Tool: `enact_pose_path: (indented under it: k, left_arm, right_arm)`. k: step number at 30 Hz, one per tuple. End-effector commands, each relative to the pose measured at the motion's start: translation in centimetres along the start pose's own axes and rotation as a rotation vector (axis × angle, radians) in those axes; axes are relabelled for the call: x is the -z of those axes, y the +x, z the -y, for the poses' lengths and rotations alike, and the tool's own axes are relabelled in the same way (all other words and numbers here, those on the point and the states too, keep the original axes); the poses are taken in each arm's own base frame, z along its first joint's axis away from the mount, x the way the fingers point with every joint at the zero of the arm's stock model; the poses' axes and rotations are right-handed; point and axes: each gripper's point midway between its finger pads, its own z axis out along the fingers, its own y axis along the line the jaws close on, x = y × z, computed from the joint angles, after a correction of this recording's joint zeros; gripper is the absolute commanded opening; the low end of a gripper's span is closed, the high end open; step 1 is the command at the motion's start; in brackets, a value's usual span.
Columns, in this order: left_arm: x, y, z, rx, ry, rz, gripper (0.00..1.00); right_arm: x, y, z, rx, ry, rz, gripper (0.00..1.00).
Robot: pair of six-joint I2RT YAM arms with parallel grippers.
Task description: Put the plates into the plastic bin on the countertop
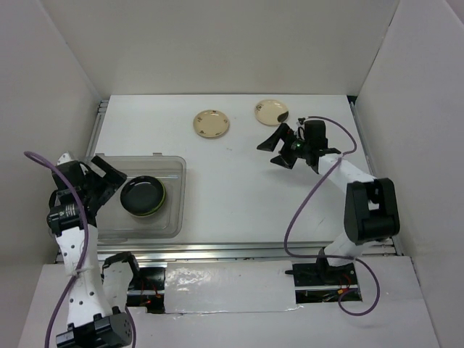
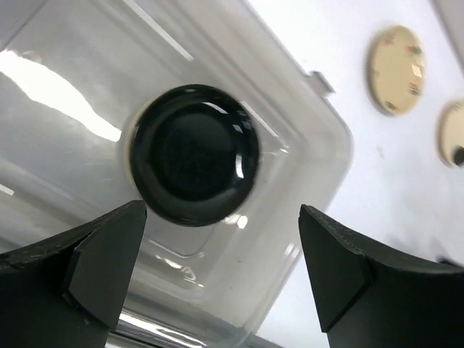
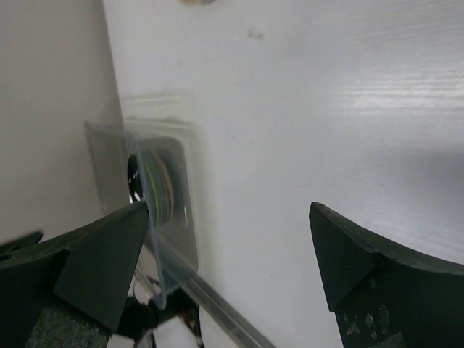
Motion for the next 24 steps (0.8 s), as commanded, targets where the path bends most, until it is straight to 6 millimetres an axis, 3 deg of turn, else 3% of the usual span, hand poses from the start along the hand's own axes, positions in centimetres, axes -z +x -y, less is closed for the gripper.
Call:
enact_pose_path:
  k: [1,2,3,4,5,6,7,8,9,11,12,13,14,15,18,19,21,22,23,24]
  left_arm:
    - [1.6,0.7,4.2,-0.142,0.239,-0.053,0.99]
    - [1.7,1.1,4.9,-0.177,0.285,-0.077,0.99]
    - [2.0,1.5,5.9,-0.2,0.344,-0.105,0.99]
    - [2.4,1.6,6.6,-0.228,0.373,-0.111,0.99]
    - [2.5,1.5,6.9,-0.253,0.382,-0.112,0.99]
    - [2.6,1.4,6.9,-0.263,0.38,-0.107,0.99]
    - [2.8,1.1,7.1,-0.281,0.375,-0.091,0.99]
    - [2.8,0.9,7.1,-0.294,0.373,-0.078,0.99]
    - [3.0,0.8,7.1,-0.3,0.368,-0.07,0.99]
    - [3.0,0.7,7.2,-0.318,0.358,-0.064,0.99]
    - [3.0,0.8,7.3,-0.327,0.36,-0.07,0.99]
    - [3.1,0.8,7.5,-0.332,0.359,-0.069,0.99]
    - [3.0,0.7,7.5,-0.332,0.357,-0.072,0.99]
    - [3.0,0.8,7.8,-0.338,0.366,-0.071,0.99]
    - [3.2,0.5,8.2,-0.334,0.384,-0.051,0.99]
    - [3.1,0.5,8.4,-0.332,0.388,-0.047,0.99]
    - [3.2,0.4,8.5,-0.328,0.395,-0.041,0.99]
    - [3.1,0.3,8.6,-0.329,0.4,-0.04,0.99]
    - [3.1,0.3,8.7,-0.329,0.401,-0.041,0.99]
    - [3.1,0.3,8.7,-0.332,0.401,-0.044,0.99]
  right_arm:
    - [-3.3,-6.0,2.3,-0.109,0.058,0.155,1.0]
    - [-4.1,-7.1,2.7,-0.133,0.056,0.167,1.0]
    - [-6.2,-7.2,4.9,-0.223,0.081,0.141,1.0]
    - [-6.7,-10.3,3.9,-0.221,0.027,0.187,1.0]
    - [-7.4,-11.3,4.5,-0.254,0.025,0.193,1.0]
    - [-9.1,-11.7,6.7,-0.327,0.059,0.191,0.99]
    - [-9.5,-14.0,6.2,-0.327,0.046,0.227,0.97]
    - [-10.1,-14.6,7.1,-0.347,0.072,0.238,0.97]
    - [-11.2,-14.7,9.2,-0.381,0.13,0.243,0.97]
    - [-11.6,-16.7,10.7,-0.419,0.212,0.302,0.97]
    - [-12.6,-16.1,12.4,-0.45,0.252,0.287,0.97]
    - [-12.9,-16.5,12.7,-0.471,0.264,0.292,0.96]
    - [-12.5,-17.2,15.0,-0.534,0.29,0.307,0.95]
    - [-12.7,-17.4,15.6,-0.548,0.298,0.31,0.94]
    - [-13.1,-18.8,15.7,-0.553,0.306,0.332,0.81]
    - [-13.0,-20.0,14.9,-0.553,0.322,0.334,0.72]
    - [-14.0,-20.0,16.3,-0.556,0.369,0.311,0.63]
    - [-13.8,-21.3,15.3,-0.553,0.362,0.314,0.57]
    - [-14.1,-21.4,15.5,-0.557,0.361,0.306,0.54]
    - [-14.3,-21.7,15.7,-0.559,0.358,0.307,0.44]
